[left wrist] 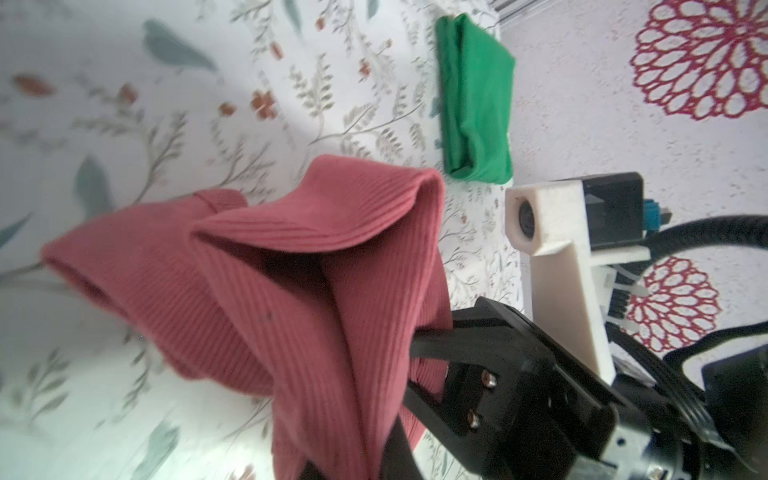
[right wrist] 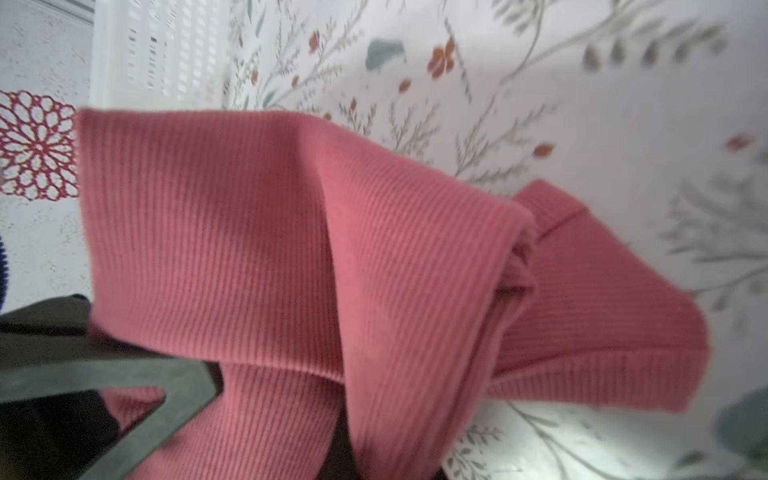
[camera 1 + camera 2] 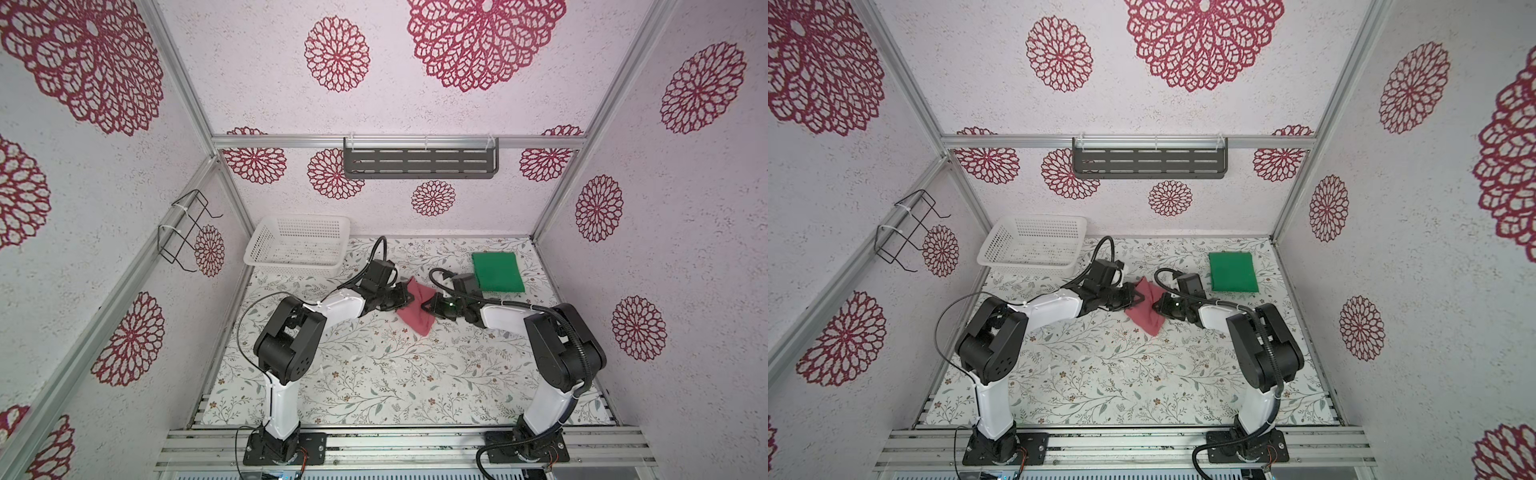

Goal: Fold and stack the tank tops
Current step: 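Lift the pink bundle with both grippers and carry it toward the green tank top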

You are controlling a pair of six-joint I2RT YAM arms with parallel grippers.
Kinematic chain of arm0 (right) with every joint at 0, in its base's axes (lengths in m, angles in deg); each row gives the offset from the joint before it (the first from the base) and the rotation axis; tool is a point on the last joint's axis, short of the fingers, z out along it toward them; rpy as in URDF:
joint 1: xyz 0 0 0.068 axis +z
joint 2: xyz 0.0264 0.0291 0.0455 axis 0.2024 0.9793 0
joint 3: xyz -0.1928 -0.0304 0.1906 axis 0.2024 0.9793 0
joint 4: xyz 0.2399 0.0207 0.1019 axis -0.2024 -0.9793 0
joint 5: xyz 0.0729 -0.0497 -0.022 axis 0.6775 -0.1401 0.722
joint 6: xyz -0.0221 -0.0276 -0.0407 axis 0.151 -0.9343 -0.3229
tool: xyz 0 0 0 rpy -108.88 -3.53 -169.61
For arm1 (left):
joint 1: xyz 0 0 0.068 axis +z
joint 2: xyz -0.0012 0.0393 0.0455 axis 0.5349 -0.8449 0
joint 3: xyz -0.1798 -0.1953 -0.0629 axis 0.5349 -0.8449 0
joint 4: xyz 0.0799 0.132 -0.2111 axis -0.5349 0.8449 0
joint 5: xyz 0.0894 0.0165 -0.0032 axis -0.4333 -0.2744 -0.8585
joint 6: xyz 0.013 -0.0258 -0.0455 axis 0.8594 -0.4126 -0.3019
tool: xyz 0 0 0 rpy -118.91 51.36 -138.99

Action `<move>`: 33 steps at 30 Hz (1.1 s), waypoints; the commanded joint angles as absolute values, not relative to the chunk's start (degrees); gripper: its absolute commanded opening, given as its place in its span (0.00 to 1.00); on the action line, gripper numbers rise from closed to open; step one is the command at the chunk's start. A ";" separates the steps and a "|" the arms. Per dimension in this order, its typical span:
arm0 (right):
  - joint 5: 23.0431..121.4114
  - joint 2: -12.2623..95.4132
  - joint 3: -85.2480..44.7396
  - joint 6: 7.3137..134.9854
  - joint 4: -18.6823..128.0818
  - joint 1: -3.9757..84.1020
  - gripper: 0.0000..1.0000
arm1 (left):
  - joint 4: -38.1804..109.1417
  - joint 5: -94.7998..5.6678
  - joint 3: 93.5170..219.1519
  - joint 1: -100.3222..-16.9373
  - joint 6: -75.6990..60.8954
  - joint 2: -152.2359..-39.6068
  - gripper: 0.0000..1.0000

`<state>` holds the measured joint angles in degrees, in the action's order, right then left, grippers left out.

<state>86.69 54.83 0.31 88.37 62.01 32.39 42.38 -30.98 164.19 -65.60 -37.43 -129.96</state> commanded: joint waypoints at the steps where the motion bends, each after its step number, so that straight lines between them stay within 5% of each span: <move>1: 89.49 50.05 -4.19 80.00 54.64 28.39 0.00 | 43.98 -29.87 176.46 -66.21 -34.36 -135.90 0.00; 8: 90.35 49.46 -13.18 69.08 46.15 18.16 0.00 | 45.71 -21.16 209.79 -66.47 -34.92 -156.41 0.02; 13: 92.32 53.08 -20.57 62.85 42.80 11.67 0.00 | 29.82 -15.76 227.16 -66.55 -42.99 -171.65 0.10; 18: 94.70 59.45 -28.81 59.43 39.20 7.29 0.00 | 10.33 -22.07 236.72 -67.46 -51.24 -182.83 0.06; 33: 95.75 66.76 -38.44 51.71 32.81 -1.75 0.00 | 22.20 -45.02 243.50 -78.04 -39.65 -186.92 0.00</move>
